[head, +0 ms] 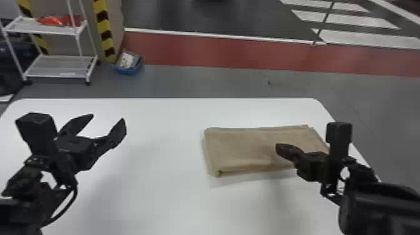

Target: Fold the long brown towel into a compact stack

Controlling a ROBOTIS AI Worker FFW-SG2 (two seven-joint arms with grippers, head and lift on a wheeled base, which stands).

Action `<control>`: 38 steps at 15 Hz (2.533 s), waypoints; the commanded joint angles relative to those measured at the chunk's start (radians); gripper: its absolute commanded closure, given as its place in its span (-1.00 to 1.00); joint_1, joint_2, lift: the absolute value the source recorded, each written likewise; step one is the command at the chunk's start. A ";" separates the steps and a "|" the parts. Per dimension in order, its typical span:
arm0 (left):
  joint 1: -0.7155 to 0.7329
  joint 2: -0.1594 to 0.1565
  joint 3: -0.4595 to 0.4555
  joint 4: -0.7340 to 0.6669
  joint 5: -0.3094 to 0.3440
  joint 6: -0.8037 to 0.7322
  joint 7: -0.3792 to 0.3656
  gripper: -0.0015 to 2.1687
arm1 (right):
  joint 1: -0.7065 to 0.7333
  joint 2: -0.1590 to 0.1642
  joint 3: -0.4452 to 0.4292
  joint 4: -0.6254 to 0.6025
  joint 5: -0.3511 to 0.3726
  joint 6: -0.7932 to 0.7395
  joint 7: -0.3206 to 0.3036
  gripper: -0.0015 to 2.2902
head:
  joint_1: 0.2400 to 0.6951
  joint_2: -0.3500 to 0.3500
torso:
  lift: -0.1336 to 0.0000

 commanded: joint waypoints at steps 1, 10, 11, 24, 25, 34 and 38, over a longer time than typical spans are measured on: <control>-0.002 0.003 0.017 0.010 -0.001 -0.023 -0.002 -0.83 | 0.000 0.002 0.049 0.010 0.023 0.025 -0.008 0.96 | 1.00 -0.33 | -0.85; -0.005 0.005 0.026 0.015 -0.001 -0.038 -0.011 -0.83 | 0.014 0.002 0.178 0.015 0.017 0.080 -0.037 0.96 | 1.00 -0.08 | -0.85; -0.005 0.005 0.028 0.015 -0.001 -0.038 -0.011 -0.83 | 0.014 0.002 0.194 0.015 0.014 0.093 -0.038 0.96 | 1.00 -0.06 | -0.85; -0.002 -0.001 0.020 0.017 -0.018 -0.041 -0.005 -0.83 | 0.046 0.002 0.513 -0.082 0.005 0.175 -0.153 0.95 | 1.00 0.36 | -0.85; 0.001 0.000 0.020 0.015 -0.018 -0.047 -0.006 -0.83 | 0.060 0.002 0.504 -0.113 0.002 0.175 -0.155 0.85 | 1.00 0.39 | -0.85; 0.066 0.008 -0.026 -0.034 -0.018 -0.047 -0.020 -0.83 | 0.043 0.002 0.019 -0.073 -0.200 0.059 -0.086 -0.31 | 1.00 0.05 | -0.85; 0.066 0.008 -0.127 -0.032 -0.052 -0.044 -0.015 -0.82 | 0.003 0.002 -0.148 -0.039 -0.265 0.074 -0.055 -0.31 | 1.00 -0.37 | -0.85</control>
